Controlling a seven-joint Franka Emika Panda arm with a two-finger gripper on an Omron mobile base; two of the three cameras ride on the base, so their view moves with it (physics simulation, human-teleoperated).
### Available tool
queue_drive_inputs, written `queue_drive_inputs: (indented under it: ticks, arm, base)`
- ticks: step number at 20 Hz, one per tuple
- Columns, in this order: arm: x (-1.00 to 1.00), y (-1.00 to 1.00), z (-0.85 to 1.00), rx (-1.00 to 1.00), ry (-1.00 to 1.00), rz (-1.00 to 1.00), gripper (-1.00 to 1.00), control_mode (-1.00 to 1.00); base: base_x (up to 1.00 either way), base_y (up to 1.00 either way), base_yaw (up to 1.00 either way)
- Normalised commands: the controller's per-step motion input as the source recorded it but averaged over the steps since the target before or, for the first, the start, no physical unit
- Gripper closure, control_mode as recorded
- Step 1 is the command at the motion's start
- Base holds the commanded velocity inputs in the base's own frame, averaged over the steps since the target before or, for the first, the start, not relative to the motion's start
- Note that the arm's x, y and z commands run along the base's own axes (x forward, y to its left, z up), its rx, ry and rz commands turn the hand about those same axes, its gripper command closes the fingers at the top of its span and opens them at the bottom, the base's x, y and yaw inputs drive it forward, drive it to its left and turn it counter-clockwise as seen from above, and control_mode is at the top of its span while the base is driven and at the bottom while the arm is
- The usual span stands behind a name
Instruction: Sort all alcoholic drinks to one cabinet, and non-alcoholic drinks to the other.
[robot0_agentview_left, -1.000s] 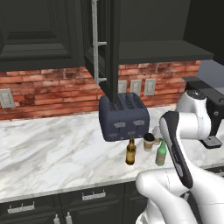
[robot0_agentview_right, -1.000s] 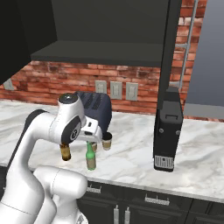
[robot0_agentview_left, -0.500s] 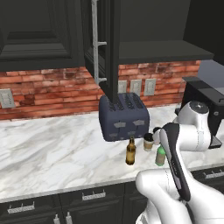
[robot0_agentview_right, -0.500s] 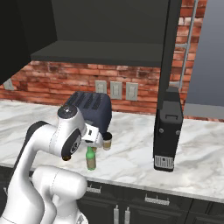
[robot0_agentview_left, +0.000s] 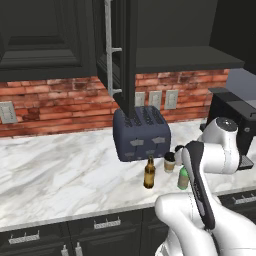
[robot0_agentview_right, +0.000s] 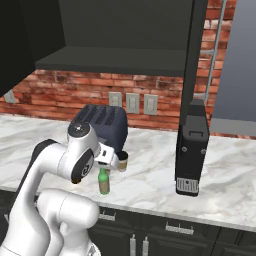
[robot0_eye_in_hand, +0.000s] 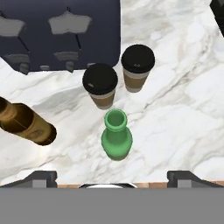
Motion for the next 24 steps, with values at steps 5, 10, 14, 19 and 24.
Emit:
queue_drive_inputs:
  ticks: [5, 10, 14, 19, 24]
  arm:
    - [0.0, 0.0, -0.26, 0.0, -0.02, -0.04, -1.0, -1.0]
    - [0.0, 0.0, -0.27, 0.0, -0.04, -0.03, -1.0, -1.0]
    - [0.0, 0.0, -0.27, 0.0, -0.04, -0.01, -1.0, -1.0]
    - [0.02, 0.02, -0.27, -0.01, -0.05, 0.0, -1.0, -1.0]
    - [0.04, 0.09, -0.27, -0.03, -0.06, 0.0, -1.0, -1.0]
  base:
    - [0.0, 0.0, 0.0]
    - [0.0, 0.0, 0.0]
    - [0.0, 0.0, 0.0]
    - [0.0, 0.0, 0.0]
    - [0.0, 0.0, 0.0]
